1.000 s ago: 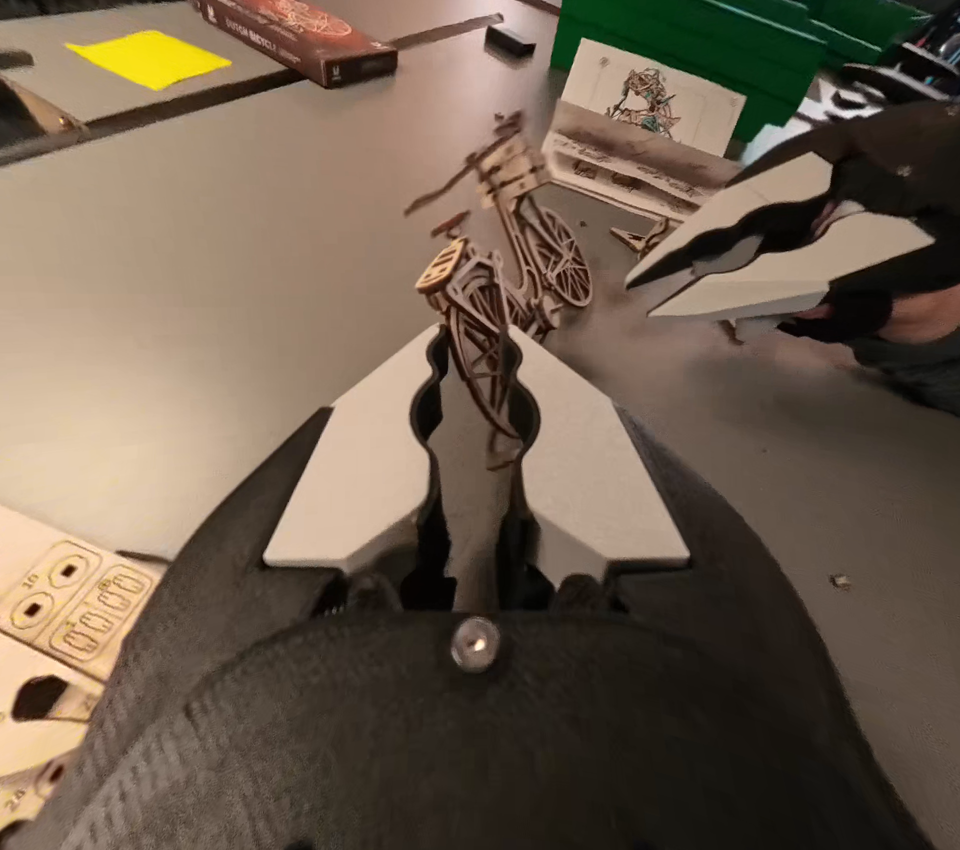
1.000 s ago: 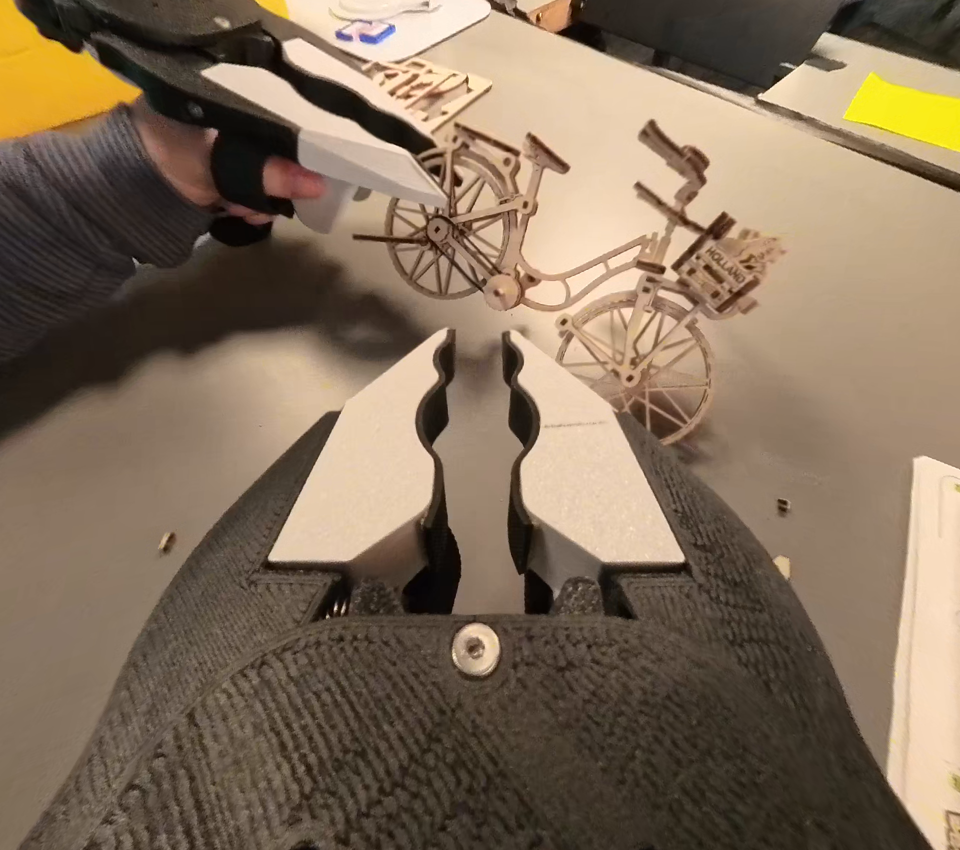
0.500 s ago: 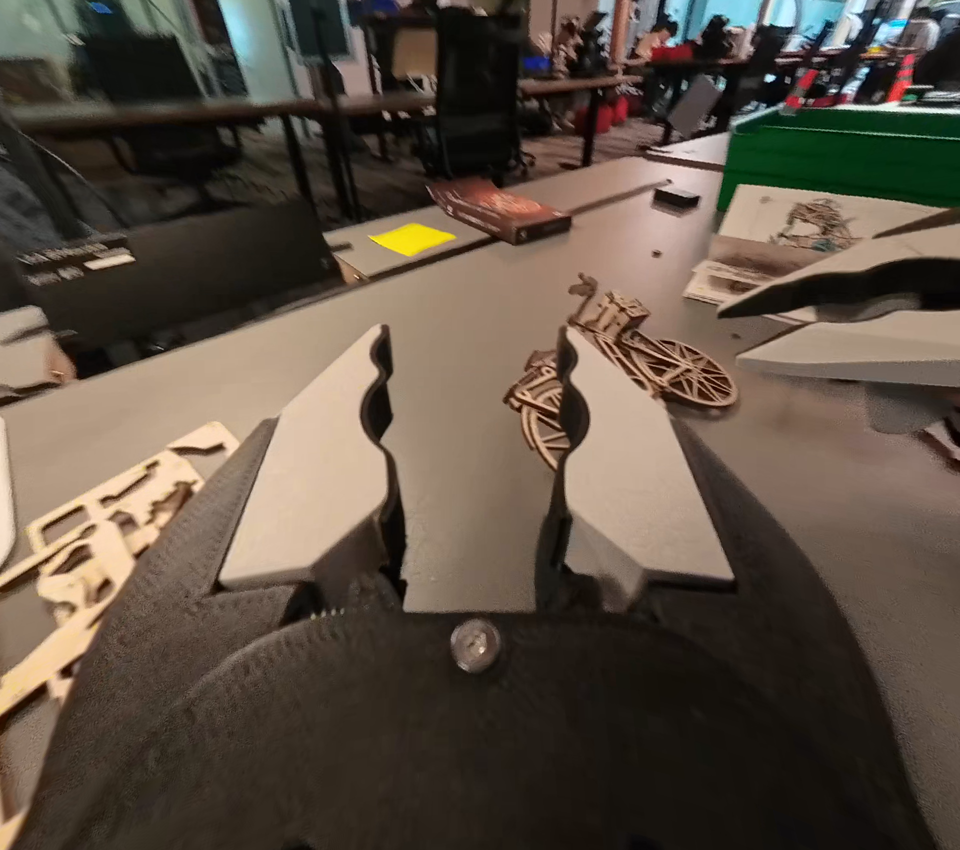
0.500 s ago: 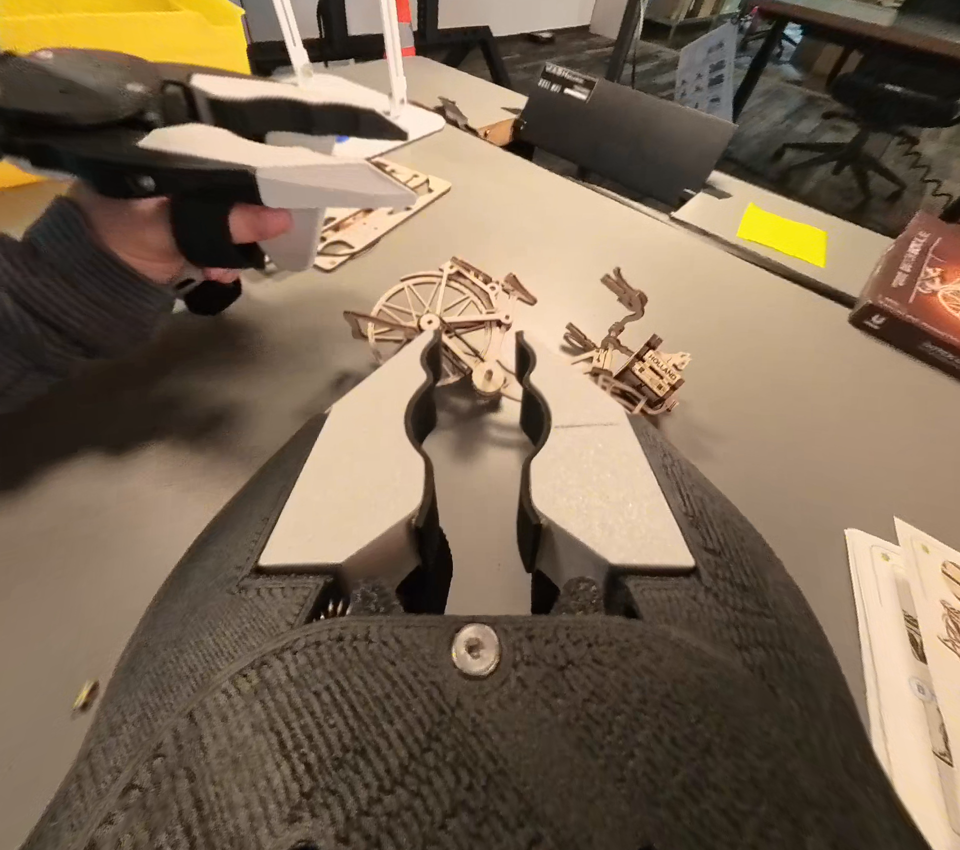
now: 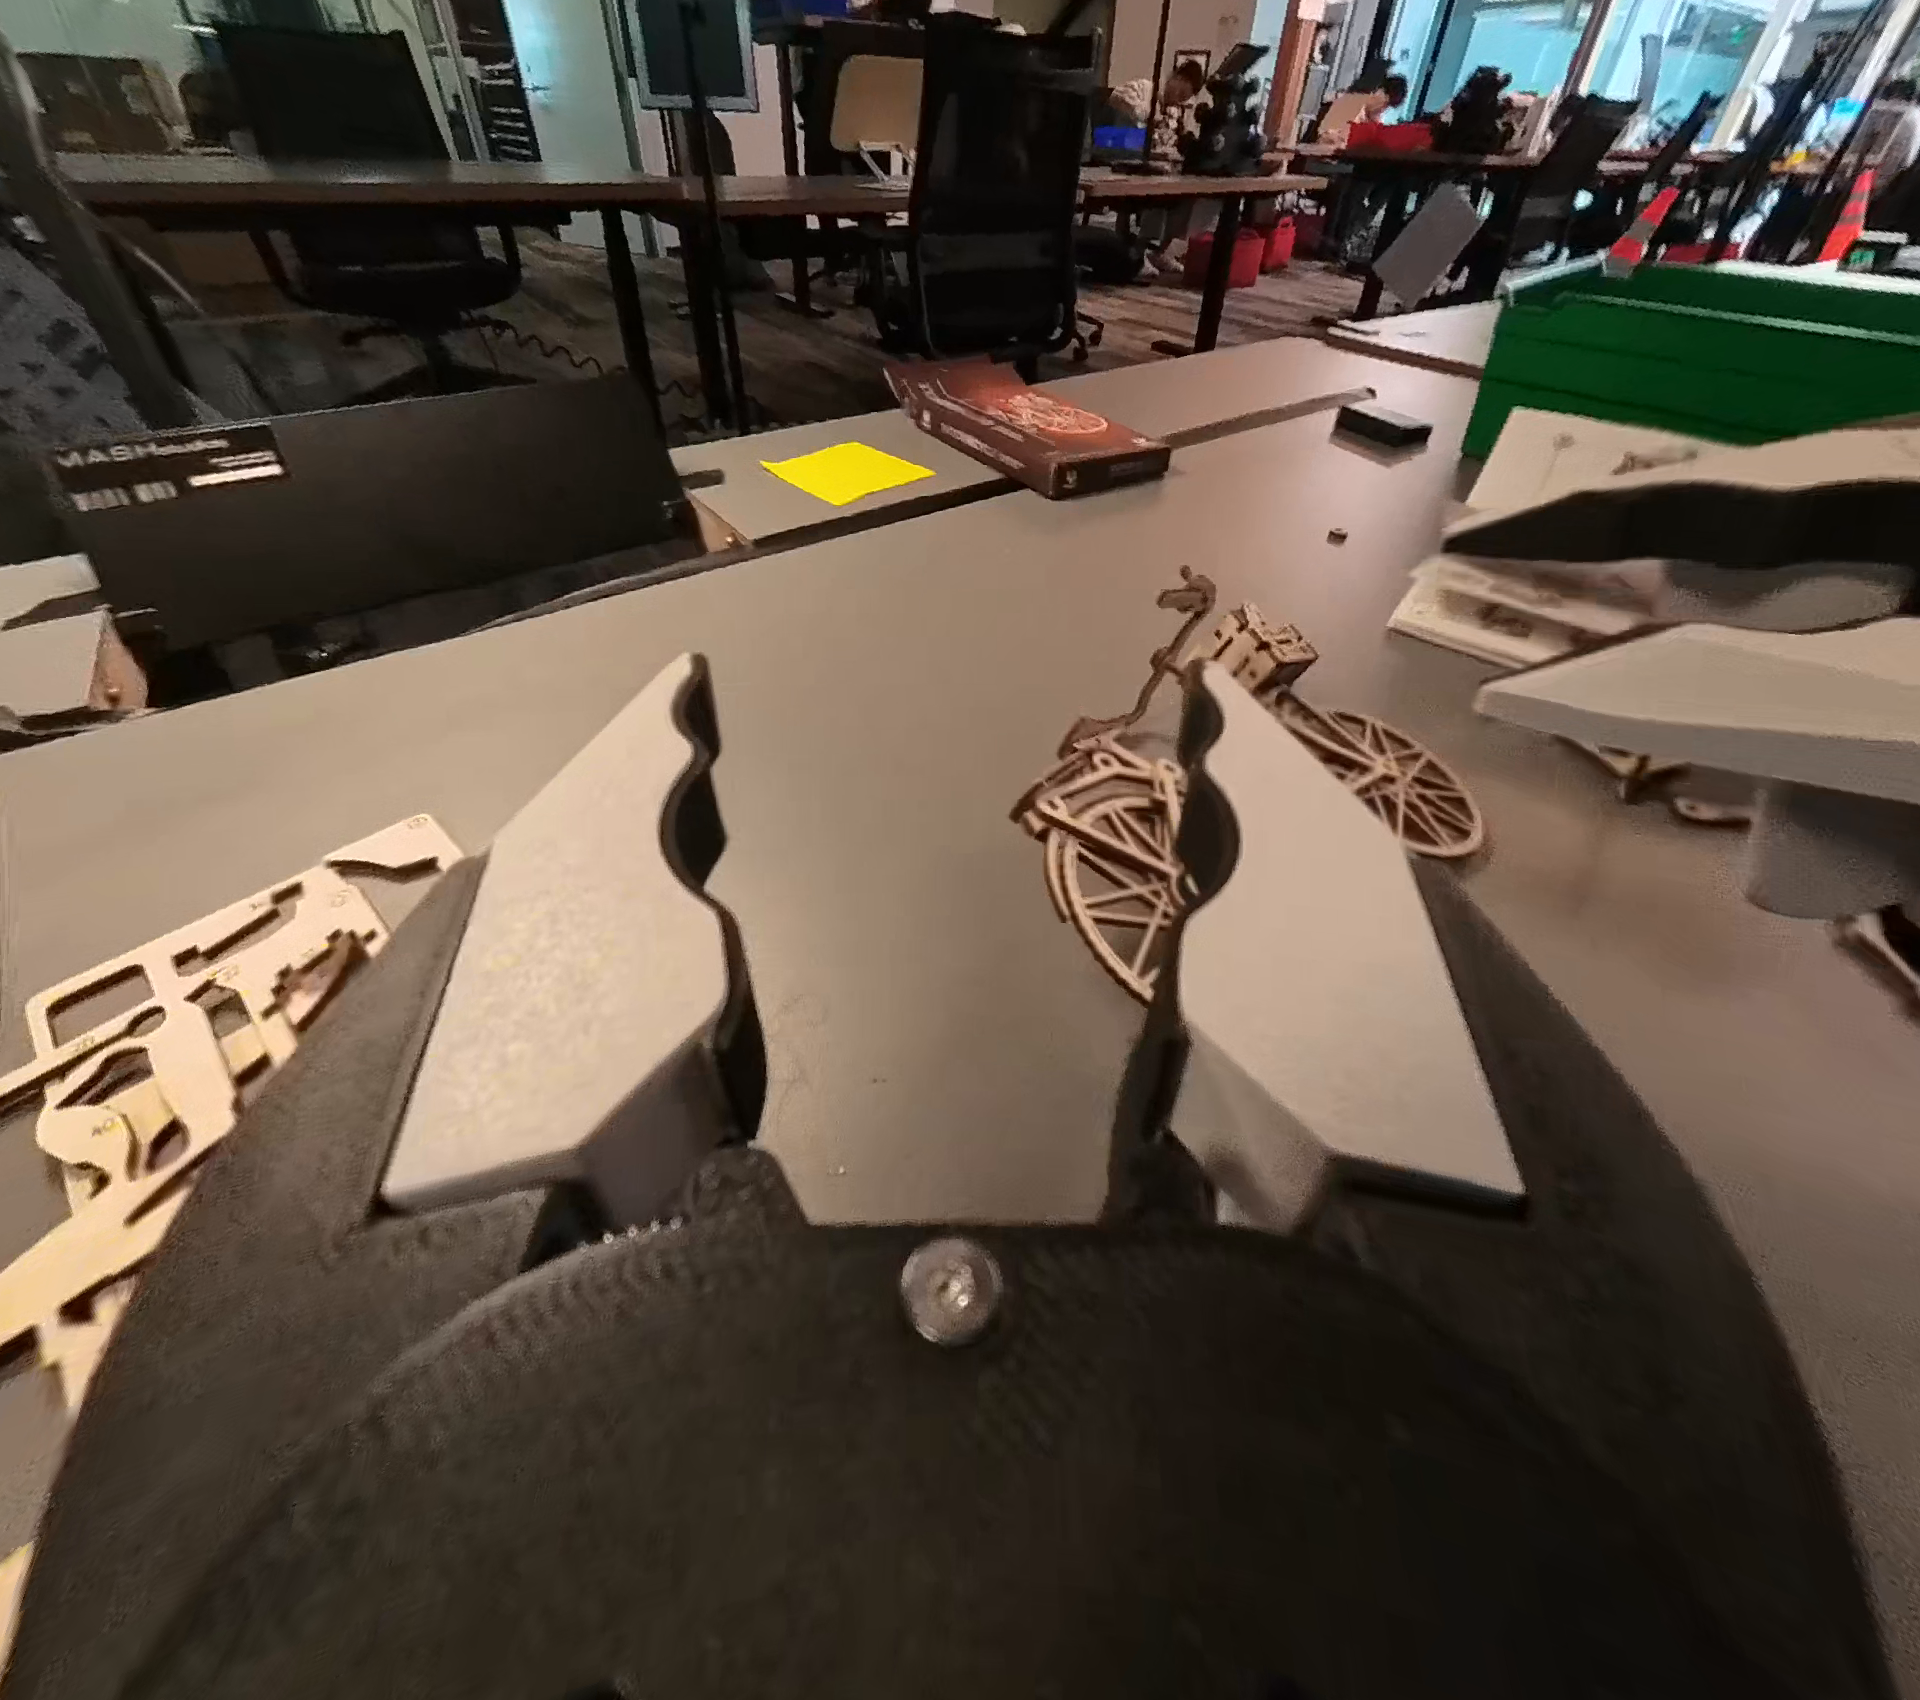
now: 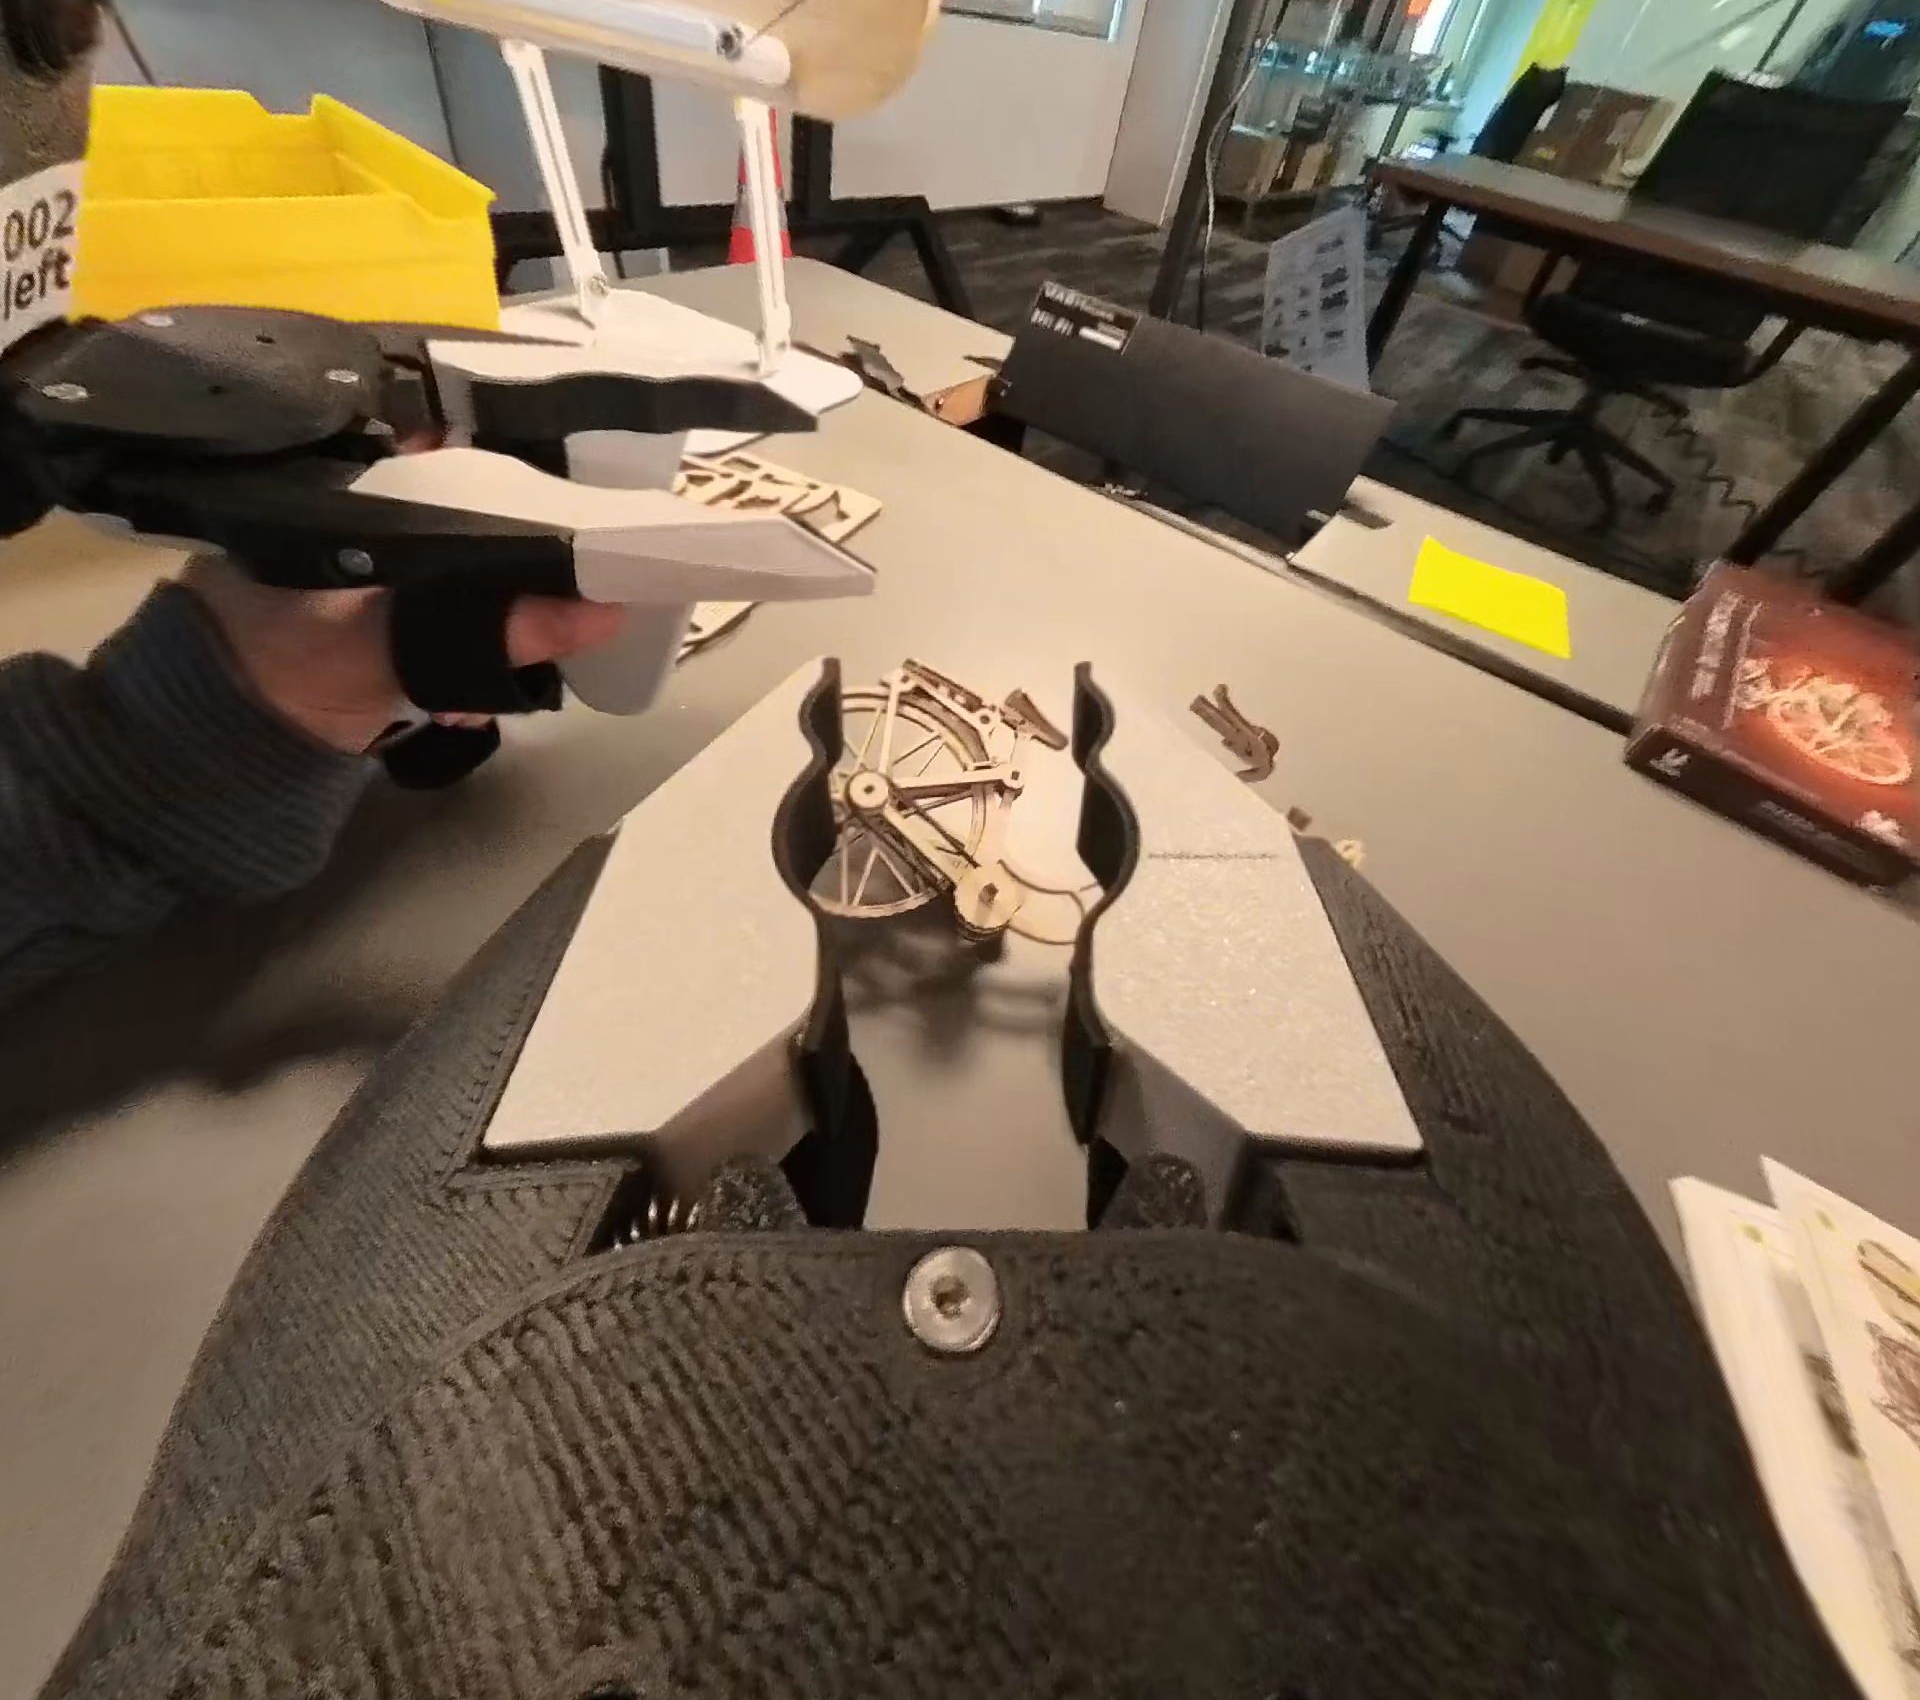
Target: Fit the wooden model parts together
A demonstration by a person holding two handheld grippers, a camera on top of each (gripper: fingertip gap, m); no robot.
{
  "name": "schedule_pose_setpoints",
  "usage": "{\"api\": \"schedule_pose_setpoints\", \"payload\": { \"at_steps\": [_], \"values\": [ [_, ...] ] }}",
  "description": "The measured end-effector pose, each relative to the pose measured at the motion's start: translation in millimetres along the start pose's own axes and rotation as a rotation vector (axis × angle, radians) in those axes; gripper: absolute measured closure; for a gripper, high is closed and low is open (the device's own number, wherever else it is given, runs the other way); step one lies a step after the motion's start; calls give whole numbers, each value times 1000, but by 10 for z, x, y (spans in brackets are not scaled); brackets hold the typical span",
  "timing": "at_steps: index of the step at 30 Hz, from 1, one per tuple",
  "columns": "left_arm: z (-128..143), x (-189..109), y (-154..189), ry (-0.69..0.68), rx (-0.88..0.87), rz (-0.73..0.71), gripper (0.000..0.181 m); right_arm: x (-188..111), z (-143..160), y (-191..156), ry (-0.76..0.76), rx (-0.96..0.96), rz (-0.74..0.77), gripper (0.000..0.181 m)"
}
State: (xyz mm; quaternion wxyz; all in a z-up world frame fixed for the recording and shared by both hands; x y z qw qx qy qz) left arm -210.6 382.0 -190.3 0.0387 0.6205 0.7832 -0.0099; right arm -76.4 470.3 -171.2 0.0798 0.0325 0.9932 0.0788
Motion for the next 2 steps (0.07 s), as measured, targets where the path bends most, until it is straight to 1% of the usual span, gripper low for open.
{"api": "schedule_pose_setpoints", "payload": {
  "at_steps": [2],
  "values": [
    [-39,-29,-35,44,-11,-31,86,-12,-48,5,20,-20,34,135]
  ]
}}
Point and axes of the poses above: each gripper's, where its closed fingertips meet, x out along the fingers, z out of its underside, y = z × x across the jaws, the point moved 7 cm from there along -x, back along the fingers, and after that the axes turned 3 degrees about z, right-handed, at the moved point
